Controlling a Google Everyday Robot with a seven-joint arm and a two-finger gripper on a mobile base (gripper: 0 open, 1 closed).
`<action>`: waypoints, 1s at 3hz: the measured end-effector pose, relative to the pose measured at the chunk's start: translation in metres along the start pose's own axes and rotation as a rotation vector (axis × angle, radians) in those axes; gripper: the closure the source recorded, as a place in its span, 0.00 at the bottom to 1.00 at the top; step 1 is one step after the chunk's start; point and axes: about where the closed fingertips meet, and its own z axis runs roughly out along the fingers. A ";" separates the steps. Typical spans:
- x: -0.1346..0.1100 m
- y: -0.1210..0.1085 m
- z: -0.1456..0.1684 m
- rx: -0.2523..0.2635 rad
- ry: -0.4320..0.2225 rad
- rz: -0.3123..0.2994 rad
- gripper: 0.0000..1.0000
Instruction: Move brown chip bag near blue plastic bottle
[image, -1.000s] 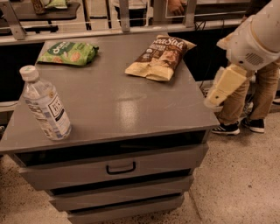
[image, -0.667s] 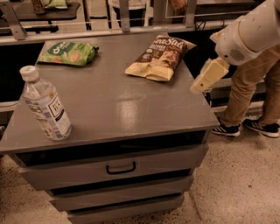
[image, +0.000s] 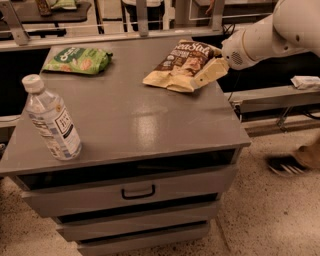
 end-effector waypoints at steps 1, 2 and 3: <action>-0.002 -0.010 0.039 -0.013 -0.049 0.138 0.00; -0.002 -0.014 0.074 -0.031 -0.087 0.290 0.01; -0.001 -0.012 0.091 -0.052 -0.108 0.369 0.23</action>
Offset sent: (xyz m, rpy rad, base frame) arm 0.0752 0.0339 -0.0534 0.3400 0.1469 -0.2073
